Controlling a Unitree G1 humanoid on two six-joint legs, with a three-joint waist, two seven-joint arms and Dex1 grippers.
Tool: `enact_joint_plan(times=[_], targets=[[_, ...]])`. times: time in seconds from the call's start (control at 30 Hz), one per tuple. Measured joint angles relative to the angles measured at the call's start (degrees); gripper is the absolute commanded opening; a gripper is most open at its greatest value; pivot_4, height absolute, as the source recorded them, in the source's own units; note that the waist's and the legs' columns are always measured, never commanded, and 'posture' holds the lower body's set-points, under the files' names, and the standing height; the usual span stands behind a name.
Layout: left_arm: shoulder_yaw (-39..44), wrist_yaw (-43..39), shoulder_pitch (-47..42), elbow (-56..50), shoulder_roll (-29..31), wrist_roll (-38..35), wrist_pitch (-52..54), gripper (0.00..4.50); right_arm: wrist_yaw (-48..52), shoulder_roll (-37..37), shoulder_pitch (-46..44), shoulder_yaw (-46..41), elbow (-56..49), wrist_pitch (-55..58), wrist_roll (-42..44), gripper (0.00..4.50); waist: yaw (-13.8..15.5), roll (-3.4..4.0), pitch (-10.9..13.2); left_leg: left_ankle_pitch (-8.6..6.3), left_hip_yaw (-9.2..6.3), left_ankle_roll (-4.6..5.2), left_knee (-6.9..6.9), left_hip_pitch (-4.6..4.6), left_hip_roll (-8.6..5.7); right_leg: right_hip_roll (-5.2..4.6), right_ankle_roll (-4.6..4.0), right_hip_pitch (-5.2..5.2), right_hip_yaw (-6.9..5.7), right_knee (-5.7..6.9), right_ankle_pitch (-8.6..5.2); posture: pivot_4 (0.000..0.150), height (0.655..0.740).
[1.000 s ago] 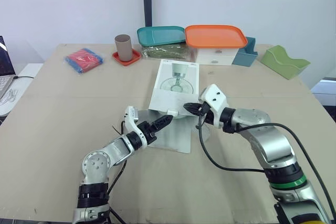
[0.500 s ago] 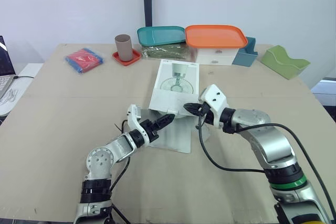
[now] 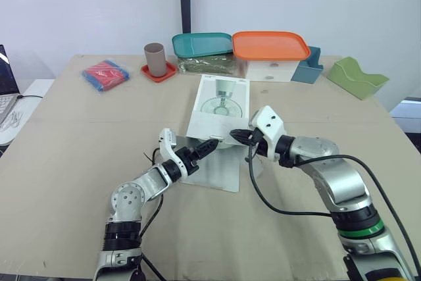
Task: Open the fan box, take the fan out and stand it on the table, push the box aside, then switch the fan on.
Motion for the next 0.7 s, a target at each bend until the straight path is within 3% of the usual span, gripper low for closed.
enact_joint_plan(times=[0.13,0.17,0.43,0.7], targets=[[-0.6,-0.48,-0.08,0.6,-0.18,0.59,0.0,4.44,-0.06,0.0,0.07,0.0,-0.11,0.09,0.0,0.0,0.0,0.0,0.0,0.0,0.0,0.0,0.0,0.0,0.0,0.0,0.01,0.0,0.0,0.0,0.0,0.15,0.74],[-0.82,-0.65,-0.09,0.79,-0.24,0.8,0.0,3.94,-0.09,-0.01,0.09,0.0,-0.19,0.12,-0.01,0.0,0.0,0.0,0.0,0.0,0.0,0.0,0.0,0.0,0.0,0.0,0.01,0.0,0.0,0.0,0.0,0.15,0.74],[-0.87,-2.02,-0.6,0.97,-1.26,1.14,0.01,1.41,-0.28,-0.01,0.66,-0.02,-0.9,0.39,-0.01,0.0,0.01,-0.02,-0.02,0.01,-0.02,-0.01,-0.01,0.0,0.0,0.0,0.02,0.02,0.0,-0.02,0.0,0.15,0.74],[-0.32,-2.49,-0.52,1.46,-0.92,1.07,0.21,1.09,-0.37,-0.02,1.13,-0.14,-1.55,0.65,-0.02,0.0,-0.07,-0.04,-0.03,0.01,-0.02,-0.02,-0.03,0.01,0.01,0.02,0.03,0.02,0.0,-0.03,0.0,0.15,0.74]])
